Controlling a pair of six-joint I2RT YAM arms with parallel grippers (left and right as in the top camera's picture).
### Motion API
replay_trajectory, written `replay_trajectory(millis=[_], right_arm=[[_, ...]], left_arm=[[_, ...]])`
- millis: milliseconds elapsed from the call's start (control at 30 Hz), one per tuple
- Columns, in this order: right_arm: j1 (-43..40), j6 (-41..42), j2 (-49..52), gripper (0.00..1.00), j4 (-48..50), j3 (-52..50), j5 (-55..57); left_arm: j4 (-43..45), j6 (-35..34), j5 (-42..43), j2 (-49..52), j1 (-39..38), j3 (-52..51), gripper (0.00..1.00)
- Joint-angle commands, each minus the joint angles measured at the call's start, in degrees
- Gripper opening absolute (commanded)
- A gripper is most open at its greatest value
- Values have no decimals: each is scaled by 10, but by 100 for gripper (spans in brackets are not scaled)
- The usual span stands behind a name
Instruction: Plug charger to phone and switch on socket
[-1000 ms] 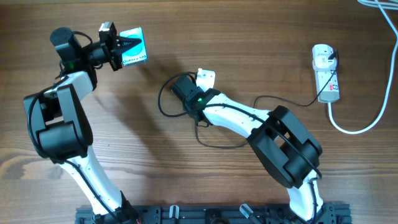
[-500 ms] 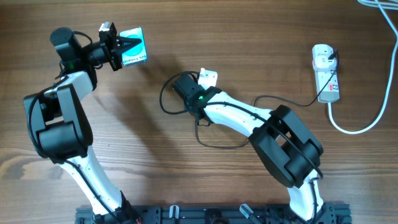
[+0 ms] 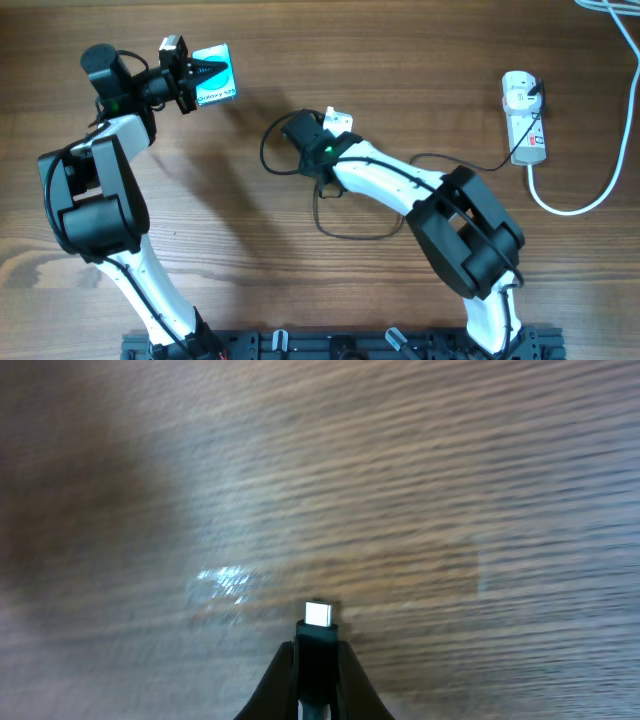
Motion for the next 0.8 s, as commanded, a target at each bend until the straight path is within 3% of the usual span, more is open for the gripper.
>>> replay_trajectory(millis=[0, 300, 467, 500, 533, 567, 600, 667, 767], right_arm=[[4, -73, -24, 5, -14, -25, -144], [-10, -172, -178, 5, -16, -25, -173], [-15, -180, -205, 5, -43, -25, -174], [-15, -179, -200, 36, -57, -26, -174], [-12, -179, -195, 50, -63, -28, -172], [-8, -179, -188, 55, -66, -31, -168], [-2, -179, -179, 69, -67, -33, -160], [12, -179, -159, 87, -66, -33, -130], [39, -179, -115, 94, -63, -33, -75]], left_arm=[[4, 16, 16, 0, -1, 12, 4], [4, 16, 16, 0, -1, 12, 4], [4, 16, 16, 0, -2, 12, 4], [4, 16, 15, 0, -2, 12, 4], [4, 16, 15, 0, -2, 12, 4], [4, 16, 15, 0, -2, 12, 4], [5, 16, 15, 0, -2, 12, 4], [9, 16, 15, 0, -2, 12, 4], [28, 15, 15, 0, -2, 12, 4]])
